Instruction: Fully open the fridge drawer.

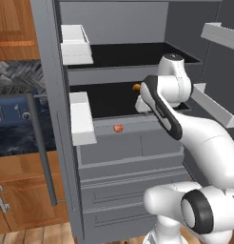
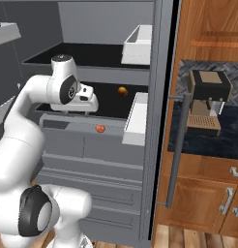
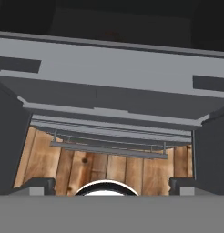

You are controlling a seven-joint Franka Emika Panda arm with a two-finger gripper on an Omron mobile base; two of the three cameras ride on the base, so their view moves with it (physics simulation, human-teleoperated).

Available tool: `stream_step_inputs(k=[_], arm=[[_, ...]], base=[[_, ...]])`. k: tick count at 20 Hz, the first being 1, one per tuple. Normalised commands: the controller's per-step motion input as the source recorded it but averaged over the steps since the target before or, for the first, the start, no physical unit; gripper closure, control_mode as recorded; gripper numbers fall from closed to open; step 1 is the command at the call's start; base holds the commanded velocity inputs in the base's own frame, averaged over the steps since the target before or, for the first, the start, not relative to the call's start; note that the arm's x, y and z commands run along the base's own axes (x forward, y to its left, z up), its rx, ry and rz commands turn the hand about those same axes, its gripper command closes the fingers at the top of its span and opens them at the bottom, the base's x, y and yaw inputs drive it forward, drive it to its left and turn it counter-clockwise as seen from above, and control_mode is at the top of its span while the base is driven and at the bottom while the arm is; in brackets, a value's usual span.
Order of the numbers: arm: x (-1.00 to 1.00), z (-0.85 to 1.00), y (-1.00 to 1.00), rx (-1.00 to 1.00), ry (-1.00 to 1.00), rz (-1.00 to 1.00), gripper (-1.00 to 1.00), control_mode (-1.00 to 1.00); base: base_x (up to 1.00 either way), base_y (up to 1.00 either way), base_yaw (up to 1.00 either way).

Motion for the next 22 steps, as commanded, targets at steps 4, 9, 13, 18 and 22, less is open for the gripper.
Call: stream_step_inputs(k=[4, 9, 13, 18, 22], arm=[[0.32, -0.03, 0.00, 0.00, 0.00, 0.00, -1.00, -1.00], [0.30, -0.08, 0.02, 0.00, 0.00, 0.00, -1.00, -1.00], [0.38, -0.01, 0.00, 0.00, 0.00, 0.00, -1.00, -1.00], [0.50, 0.00, 0.00, 0.00, 0.00, 0.00, -1.00, -1.00], [0.50, -0.12, 0.00, 0.00, 0.00, 0.00, -1.00, -1.00]], base=[[0.00, 0.00, 0.00], [0.00, 0.00, 0.00], [0.00, 0.00, 0.00], [0.00, 0.00, 0.00], [0.00, 0.00, 0.00]])
